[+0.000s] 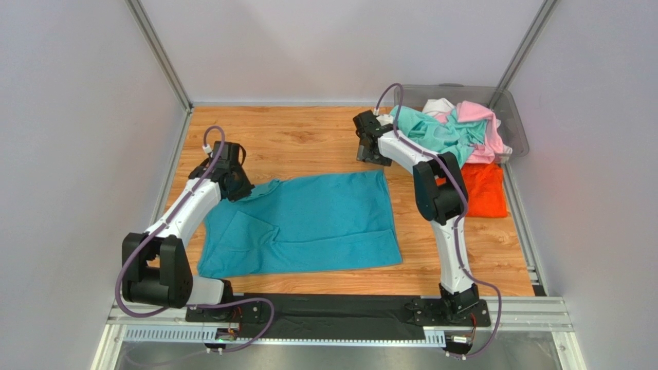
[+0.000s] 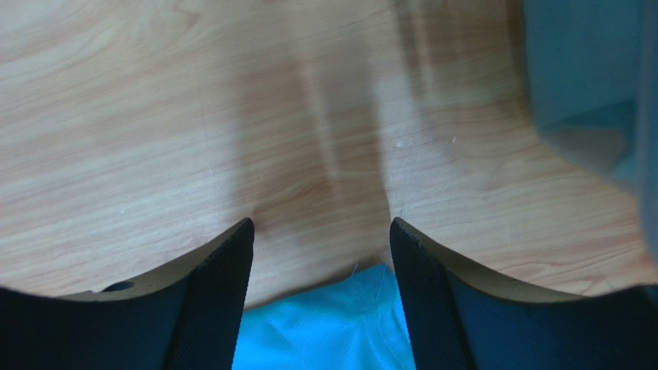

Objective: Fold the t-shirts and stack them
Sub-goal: Fold the tshirt

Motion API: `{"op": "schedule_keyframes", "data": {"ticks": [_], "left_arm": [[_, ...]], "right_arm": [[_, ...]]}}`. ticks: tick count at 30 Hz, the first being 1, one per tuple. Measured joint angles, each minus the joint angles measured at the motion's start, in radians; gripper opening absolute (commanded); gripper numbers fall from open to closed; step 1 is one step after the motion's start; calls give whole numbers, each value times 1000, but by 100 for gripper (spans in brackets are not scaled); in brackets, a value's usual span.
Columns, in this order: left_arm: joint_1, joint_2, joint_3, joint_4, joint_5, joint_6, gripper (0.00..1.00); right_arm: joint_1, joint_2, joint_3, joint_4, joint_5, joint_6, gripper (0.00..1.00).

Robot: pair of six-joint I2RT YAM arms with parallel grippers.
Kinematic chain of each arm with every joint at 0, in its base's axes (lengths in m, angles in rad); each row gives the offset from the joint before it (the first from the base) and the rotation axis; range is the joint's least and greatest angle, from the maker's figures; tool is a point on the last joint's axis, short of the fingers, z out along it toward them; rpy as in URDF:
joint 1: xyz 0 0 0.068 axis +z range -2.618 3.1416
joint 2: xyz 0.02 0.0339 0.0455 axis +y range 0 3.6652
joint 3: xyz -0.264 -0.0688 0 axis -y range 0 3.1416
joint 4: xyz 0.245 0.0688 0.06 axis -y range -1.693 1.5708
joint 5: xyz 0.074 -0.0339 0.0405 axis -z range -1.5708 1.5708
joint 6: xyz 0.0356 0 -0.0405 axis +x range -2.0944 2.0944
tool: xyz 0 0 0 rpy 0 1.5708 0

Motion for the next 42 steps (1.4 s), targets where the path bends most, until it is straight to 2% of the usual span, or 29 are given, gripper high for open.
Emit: {"op": "schedule_keyframes", "data": {"ticks": [6, 11, 16, 17, 19, 21, 25, 33, 42], "left_arm": [[0, 1, -1, 12, 7, 0, 0], [0, -1, -5, 19, 7, 0, 0], [0, -17, -20, 24, 7, 0, 0], [0, -22, -23, 25, 7, 0, 0], [0, -35, -28, 25, 7, 0, 0], [0, -50, -35, 25, 7, 0, 0], [0, -71, -41, 24, 8, 0, 0], [0, -140, -68, 11, 7, -3, 0], [0, -334, -145, -56, -14, -42, 0]], "right_arm": [[-11, 5, 12, -20, -2, -3, 55], [-11, -21, -32, -10, 0, 10, 55], [-7, -55, -83, -16, 2, 14, 46], [-6, -59, -87, -21, 3, 17, 44], [-2, -63, -93, -29, 6, 18, 27], [3, -63, -96, -33, 9, 22, 16], [12, -64, -97, -42, 17, 23, 0], [51, -102, -127, -55, 43, -7, 0], [97, -405, -403, -12, 39, -21, 0]]}}
